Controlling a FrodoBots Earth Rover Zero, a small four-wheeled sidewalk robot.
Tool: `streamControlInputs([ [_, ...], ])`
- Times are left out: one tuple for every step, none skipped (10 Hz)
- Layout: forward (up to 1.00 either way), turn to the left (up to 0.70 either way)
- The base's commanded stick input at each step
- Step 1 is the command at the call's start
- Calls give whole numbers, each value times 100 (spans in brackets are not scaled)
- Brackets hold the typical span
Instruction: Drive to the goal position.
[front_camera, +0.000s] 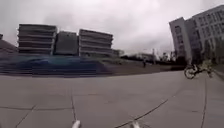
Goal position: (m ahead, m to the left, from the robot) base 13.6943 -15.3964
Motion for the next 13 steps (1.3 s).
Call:
streamControlInputs([
  [100,-28],
  [100,-28],
  [100,-28],
  [100,-28],
  [100,-28],
  [100,-28],
  [100,-28],
  [100,-28],
  [100,-28],
  [100,-28],
  [100,-28],
  [100,-28],
  [100,-28],
])
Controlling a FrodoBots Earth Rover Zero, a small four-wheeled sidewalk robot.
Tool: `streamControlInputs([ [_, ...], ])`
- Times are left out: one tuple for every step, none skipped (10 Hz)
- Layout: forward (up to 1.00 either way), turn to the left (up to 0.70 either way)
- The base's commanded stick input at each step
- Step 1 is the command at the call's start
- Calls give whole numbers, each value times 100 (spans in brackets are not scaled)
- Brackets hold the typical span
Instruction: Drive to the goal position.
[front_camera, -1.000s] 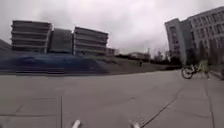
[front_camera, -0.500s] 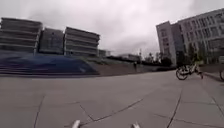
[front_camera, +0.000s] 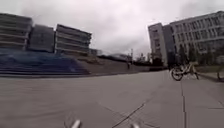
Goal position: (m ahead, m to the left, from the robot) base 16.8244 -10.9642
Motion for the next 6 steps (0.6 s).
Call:
streamControlInputs([
  [100,-28],
  [100,-28],
  [100,-28],
  [100,-28],
  [100,-28],
  [100,-28],
])
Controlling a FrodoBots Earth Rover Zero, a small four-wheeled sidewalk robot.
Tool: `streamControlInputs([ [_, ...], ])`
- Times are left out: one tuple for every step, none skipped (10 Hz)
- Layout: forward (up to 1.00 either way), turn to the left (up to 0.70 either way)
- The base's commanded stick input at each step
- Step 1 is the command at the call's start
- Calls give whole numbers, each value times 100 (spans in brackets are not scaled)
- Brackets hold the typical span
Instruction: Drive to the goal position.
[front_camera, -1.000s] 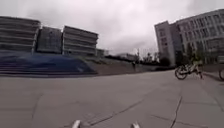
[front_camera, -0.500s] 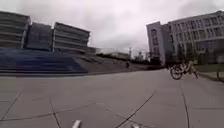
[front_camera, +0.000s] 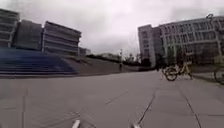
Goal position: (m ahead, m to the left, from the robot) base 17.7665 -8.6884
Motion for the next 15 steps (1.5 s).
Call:
streamControlInputs([
  [100,-28],
  [100,-28],
  [100,-28],
  [100,-28],
  [100,-28],
  [100,-28],
  [100,-28],
  [100,-28],
  [100,-28],
  [100,-28],
  [100,-28],
  [100,-28],
  [100,-29],
  [100,-28],
  [100,-28],
])
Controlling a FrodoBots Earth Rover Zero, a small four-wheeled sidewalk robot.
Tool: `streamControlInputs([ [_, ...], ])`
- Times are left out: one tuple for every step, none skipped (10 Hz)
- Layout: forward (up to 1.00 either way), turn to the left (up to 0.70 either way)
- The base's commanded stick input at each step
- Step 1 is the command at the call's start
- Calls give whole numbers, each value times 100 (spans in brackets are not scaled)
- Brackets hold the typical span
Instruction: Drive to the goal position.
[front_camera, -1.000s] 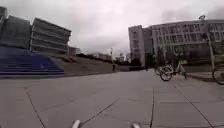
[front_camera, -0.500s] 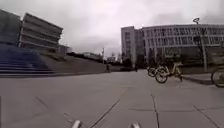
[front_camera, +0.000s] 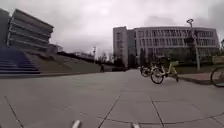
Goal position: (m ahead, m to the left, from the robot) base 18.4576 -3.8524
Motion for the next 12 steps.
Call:
streamControlInputs([
  [100,-27],
  [100,-13],
  [100,0],
  [100,-3],
  [100,-29],
  [100,-16],
  [100,-4],
  [100,0],
  [100,-2],
  [100,-9],
  [100,-12],
  [100,-1],
])
